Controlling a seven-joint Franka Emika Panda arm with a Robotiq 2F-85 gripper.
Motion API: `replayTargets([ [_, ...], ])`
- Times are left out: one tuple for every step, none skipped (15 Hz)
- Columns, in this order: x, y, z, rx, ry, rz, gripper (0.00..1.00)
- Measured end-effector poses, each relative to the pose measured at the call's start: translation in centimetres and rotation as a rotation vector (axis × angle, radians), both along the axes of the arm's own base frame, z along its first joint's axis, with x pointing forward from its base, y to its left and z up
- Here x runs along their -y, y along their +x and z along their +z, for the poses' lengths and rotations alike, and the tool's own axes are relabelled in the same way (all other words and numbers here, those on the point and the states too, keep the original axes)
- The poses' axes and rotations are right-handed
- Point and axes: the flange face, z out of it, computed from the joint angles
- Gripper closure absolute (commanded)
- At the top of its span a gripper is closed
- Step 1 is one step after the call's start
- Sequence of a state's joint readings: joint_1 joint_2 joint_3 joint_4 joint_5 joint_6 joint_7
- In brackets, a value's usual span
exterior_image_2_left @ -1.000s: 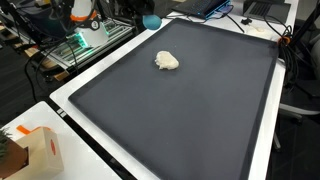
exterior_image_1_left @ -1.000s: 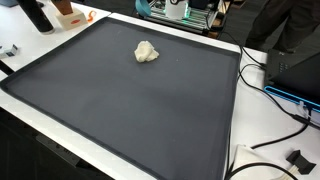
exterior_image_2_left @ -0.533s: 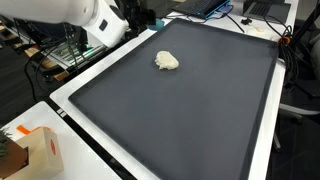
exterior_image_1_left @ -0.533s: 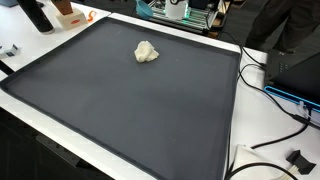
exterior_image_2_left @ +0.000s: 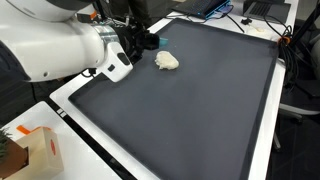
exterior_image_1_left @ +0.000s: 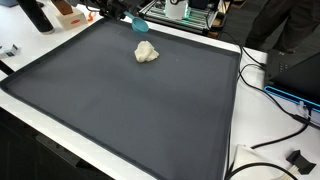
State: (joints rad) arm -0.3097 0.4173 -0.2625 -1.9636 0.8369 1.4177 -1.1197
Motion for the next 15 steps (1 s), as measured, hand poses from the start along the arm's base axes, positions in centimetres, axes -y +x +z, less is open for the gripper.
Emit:
replayTargets([
  [0.0, 0.0, -0.7, -0.01, 0.007, -0.005, 0.75],
  [0.1, -0.1, -1.5, -0.021, 0.015, -0.009, 0.75],
  [0.1, -0.1, -2.1, -0.031, 0.022, -0.013, 0.75],
  [0.1, -0.2, -2.8, -0.041, 0.031, -0.018, 0.75],
  [0.1, -0.3, -3.4, -0.049, 0.04, -0.024, 0.75],
  [0.0, -0.3, -4.1, -0.057, 0.051, -0.03, 0.75],
  [-0.1, -0.3, -4.6, -0.063, 0.062, -0.036, 0.75],
  [-0.2, -0.3, -5.2, -0.068, 0.073, -0.041, 0.75],
  [-0.3, -0.3, -5.6, -0.072, 0.082, -0.047, 0.75],
  [-0.3, -0.2, -6.1, -0.076, 0.09, -0.051, 0.75],
  [-0.4, -0.2, -6.5, -0.08, 0.097, -0.055, 0.75],
  [-0.5, -0.1, -7.0, -0.084, 0.102, -0.058, 0.75],
  [-0.6, 0.0, -7.4, -0.089, 0.105, -0.06, 0.75],
  [-0.7, 0.0, -7.9, -0.094, 0.107, -0.061, 0.75],
  [-0.7, 0.0, -8.3, -0.101, 0.108, -0.061, 0.75],
])
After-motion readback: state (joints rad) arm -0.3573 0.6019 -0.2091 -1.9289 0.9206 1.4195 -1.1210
